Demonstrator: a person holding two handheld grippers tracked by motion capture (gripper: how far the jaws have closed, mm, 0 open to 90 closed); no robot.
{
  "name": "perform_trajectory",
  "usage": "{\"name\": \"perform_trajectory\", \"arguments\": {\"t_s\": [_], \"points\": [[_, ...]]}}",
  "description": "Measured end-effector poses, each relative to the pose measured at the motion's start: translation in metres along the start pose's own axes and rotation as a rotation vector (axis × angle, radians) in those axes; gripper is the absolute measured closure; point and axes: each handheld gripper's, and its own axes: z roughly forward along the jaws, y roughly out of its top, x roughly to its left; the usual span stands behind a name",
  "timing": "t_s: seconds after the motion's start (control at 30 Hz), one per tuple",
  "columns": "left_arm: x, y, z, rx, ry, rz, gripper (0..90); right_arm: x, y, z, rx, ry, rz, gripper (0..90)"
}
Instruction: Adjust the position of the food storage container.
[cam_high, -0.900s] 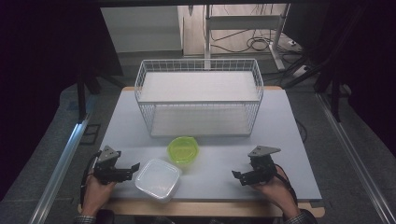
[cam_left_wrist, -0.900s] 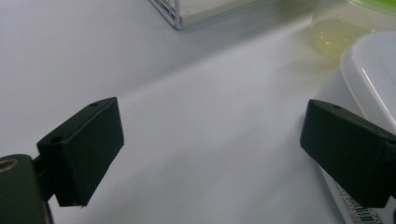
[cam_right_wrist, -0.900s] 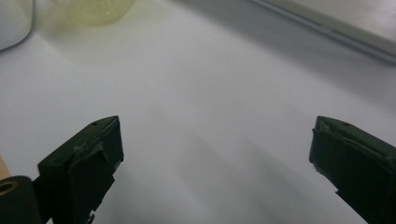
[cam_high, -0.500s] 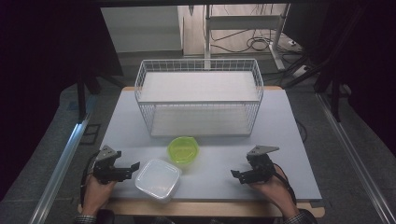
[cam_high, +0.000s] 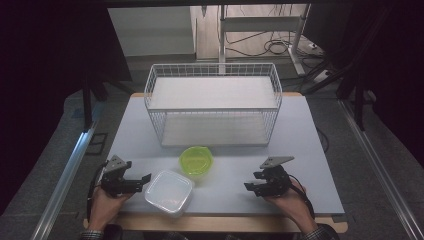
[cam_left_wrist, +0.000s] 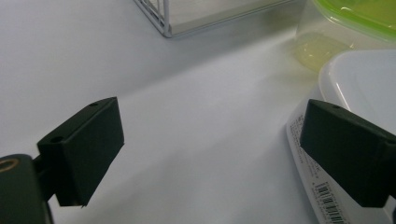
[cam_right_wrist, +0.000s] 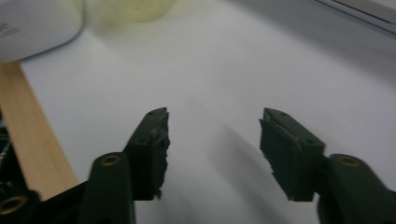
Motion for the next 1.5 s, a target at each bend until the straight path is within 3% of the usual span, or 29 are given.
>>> {"name": "perform_trajectory", "arguments": {"t_s": [0.03, 0.23, 0.27, 0.3, 0.37, 0.57, 0.87, 0.9, 1.07, 1.33, 1.5], "points": [[0.0, 0.0, 0.0, -0.003, 0.003, -0.003, 7.8, 0.004, 0.004, 0.0, -0.004, 0.011, -0.019, 54.2], [-0.001, -0.001, 0.001, 0.003, 0.013, 0.012, 8.6, 0.014, 0.016, 0.001, -0.035, 0.041, -0.074, 73.9], [-0.001, -0.001, 0.001, 0.003, 0.013, 0.012, 8.6, 0.014, 0.016, 0.001, -0.035, 0.041, -0.074, 73.9], [-0.002, 0.0, 0.002, 0.005, 0.015, 0.021, 8.9, 0.018, 0.022, 0.002, -0.044, 0.051, -0.086, 81.8], [-0.003, 0.0, 0.003, 0.01, 0.018, 0.028, 9.1, 0.021, 0.03, 0.003, -0.061, 0.073, -0.086, 88.3], [-0.004, -0.001, 0.004, 0.022, 0.024, 0.039, 9.9, 0.037, 0.061, 0.017, -0.084, 0.091, -0.138, 89.5], [-0.002, -0.001, 0.003, 0.017, 0.031, 0.039, 10.2, 0.057, 0.106, 0.062, -0.098, 0.142, -0.185, 89.4], [-0.002, -0.001, 0.003, 0.019, 0.034, 0.042, 10.2, 0.064, 0.117, 0.073, -0.1, 0.155, -0.198, 89.4], [-0.002, -0.001, 0.003, 0.017, 0.041, 0.043, 10.2, 0.081, 0.14, 0.095, -0.086, 0.169, -0.262, 89.4], [-0.002, -0.001, 0.003, 0.019, 0.04, 0.05, 10.2, 0.103, 0.155, 0.128, -0.038, 0.222, -0.327, 89.4], [-0.003, -0.002, 0.003, 0.023, 0.041, 0.054, 10.2, 0.102, 0.155, 0.141, -0.001, 0.206, -0.33, 89.4]]}}
